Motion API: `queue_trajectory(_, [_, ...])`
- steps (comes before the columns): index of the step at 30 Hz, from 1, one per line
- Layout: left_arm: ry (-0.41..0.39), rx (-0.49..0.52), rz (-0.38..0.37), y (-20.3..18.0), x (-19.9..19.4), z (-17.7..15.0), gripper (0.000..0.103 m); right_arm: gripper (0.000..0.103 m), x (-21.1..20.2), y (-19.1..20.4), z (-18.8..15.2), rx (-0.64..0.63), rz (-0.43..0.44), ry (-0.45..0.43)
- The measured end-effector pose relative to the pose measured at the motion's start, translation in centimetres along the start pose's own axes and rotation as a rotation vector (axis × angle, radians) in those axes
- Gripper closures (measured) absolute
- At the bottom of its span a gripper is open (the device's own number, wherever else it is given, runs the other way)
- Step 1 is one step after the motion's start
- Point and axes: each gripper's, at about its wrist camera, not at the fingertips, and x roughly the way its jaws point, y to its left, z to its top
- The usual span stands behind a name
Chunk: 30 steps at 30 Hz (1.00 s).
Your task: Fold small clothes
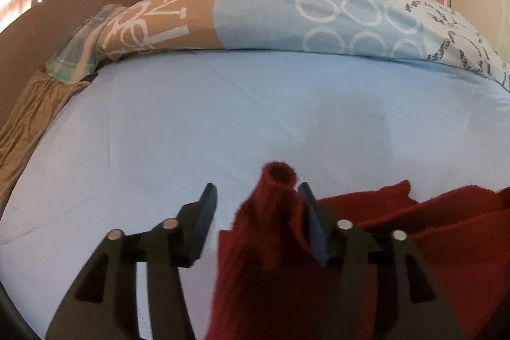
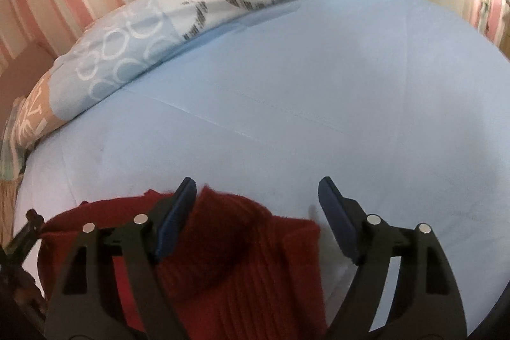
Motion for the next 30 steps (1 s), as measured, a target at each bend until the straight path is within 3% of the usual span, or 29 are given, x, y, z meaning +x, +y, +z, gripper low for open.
queue_trajectory(9, [-0.175,0.074,0.044,0.9,-5.2,1.5,0.043,0.023,-3.0,4.9,-1.2,-0.252,0.092,-0.056])
queue_trajectory(11, [-0.202,0.062,0.025,1.1,-6.3,2.0,0.042,0.024,-3.0,5.6,-1.3,-0.268,0.106,-0.056])
queue_trajectory(12, [-0.208,0.071,-0.026,0.7,-6.8,2.2,0.040,0.028,-2.8,6.1,-1.4,-0.279,0.127,-0.040])
queue_trajectory(14, [-0.183,0.139,-0.096,-1.0,-6.8,2.1,0.039,0.035,-1.9,7.1,-1.9,-0.320,0.130,-0.009])
queue_trajectory(17, [-0.139,0.180,-0.135,-3.0,-5.9,1.1,0.039,0.053,-0.3,8.4,-2.8,-0.372,0.115,0.047])
queue_trajectory(21, [-0.052,0.203,-0.182,-5.5,-3.4,-0.7,0.039,0.055,2.6,8.7,-4.1,-0.381,0.070,0.135])
queue_trajectory(23, [-0.024,0.221,-0.186,-6.5,-2.3,-1.3,0.039,0.055,3.6,8.6,-4.6,-0.383,0.057,0.165])
queue_trajectory(27, [0.069,0.236,-0.177,-7.4,0.8,-2.7,0.042,0.084,4.9,8.4,-5.2,-0.392,0.054,0.186])
queue_trajectory(30, [0.089,0.224,-0.169,-7.3,1.9,-2.8,0.051,0.091,4.6,8.6,-4.7,-0.390,0.063,0.159])
